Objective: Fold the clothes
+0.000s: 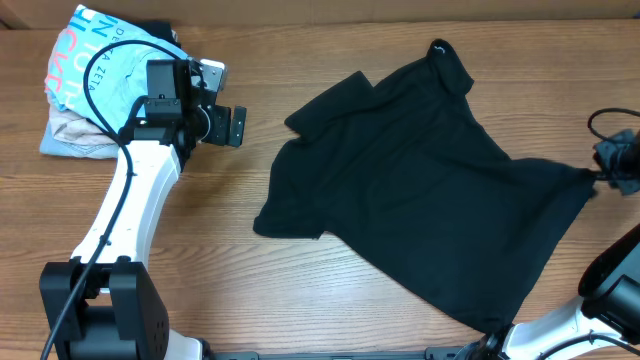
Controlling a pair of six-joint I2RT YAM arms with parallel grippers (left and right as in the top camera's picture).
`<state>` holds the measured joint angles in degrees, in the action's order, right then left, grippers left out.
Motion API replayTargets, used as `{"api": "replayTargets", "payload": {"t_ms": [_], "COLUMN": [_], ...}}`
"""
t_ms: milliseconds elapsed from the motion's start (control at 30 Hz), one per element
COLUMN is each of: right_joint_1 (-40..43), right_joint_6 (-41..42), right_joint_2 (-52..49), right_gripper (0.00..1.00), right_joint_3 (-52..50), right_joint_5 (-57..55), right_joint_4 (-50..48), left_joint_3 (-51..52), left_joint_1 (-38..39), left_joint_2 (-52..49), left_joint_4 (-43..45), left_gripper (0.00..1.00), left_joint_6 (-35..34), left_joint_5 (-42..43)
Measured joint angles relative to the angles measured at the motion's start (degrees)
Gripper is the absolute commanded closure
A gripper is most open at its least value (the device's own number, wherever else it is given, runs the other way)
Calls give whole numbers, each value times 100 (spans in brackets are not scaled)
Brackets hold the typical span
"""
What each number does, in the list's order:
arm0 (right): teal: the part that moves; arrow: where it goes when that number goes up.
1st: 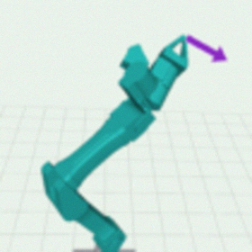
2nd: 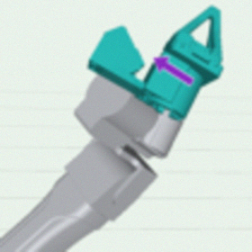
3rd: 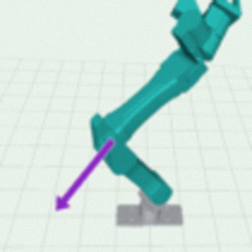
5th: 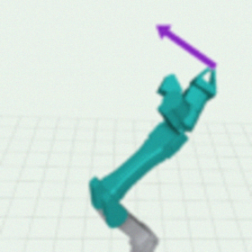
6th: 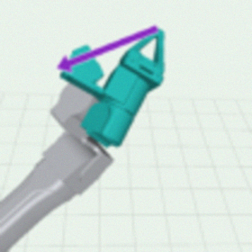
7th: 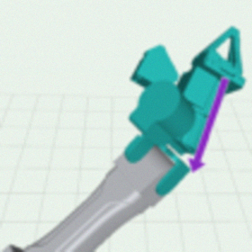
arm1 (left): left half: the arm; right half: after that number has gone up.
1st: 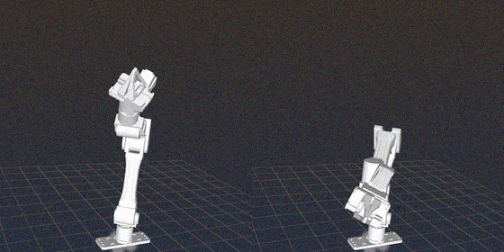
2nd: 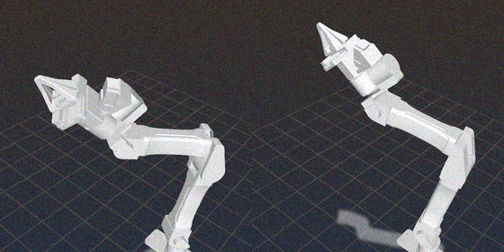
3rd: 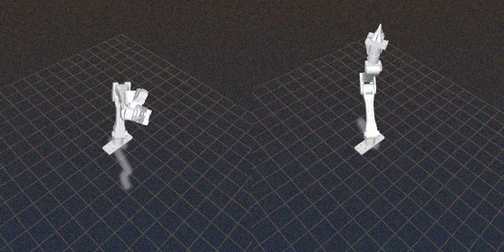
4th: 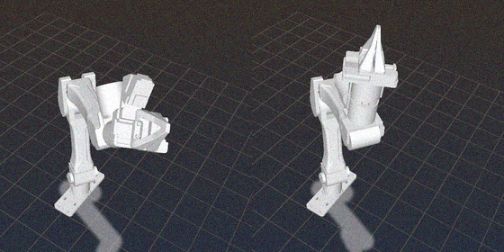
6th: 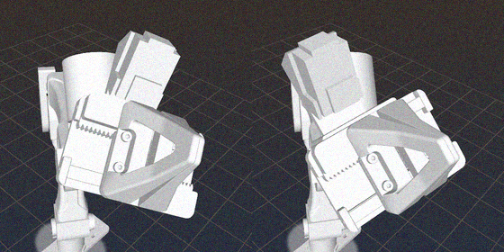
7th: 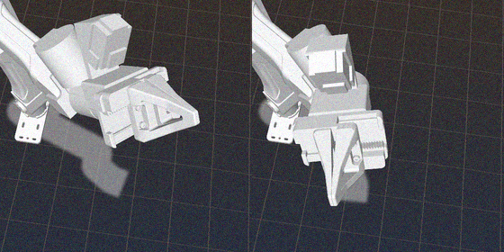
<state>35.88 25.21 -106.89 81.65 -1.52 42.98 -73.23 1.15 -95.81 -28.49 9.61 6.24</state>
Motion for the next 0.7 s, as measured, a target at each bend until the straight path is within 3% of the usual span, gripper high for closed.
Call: {"api": "replayTargets", "payload": {"t_ms": [200,400,567,700], "right_joint_1": [0,4,-33,-247], "right_joint_6": [2,-90,-481,-715], "right_joint_2": [0,0,0,0], "right_gripper": [71,27,10,5], "right_joint_3": [0,2,11,11], "right_joint_5": [-256,-214,710,1132], "right_joint_4": [-420,-87,417,776], "left_joint_3": [0,0,-37,-164], "left_joint_1": [0,7,225,658], "left_joint_2": [0,-2,-199,-745], "left_joint_4": [44,448,1156,1327], "left_gripper": [0,3,4,3], "left_joint_6": [0,2,70,315], "left_joint_5": [17,216,367,409]}}
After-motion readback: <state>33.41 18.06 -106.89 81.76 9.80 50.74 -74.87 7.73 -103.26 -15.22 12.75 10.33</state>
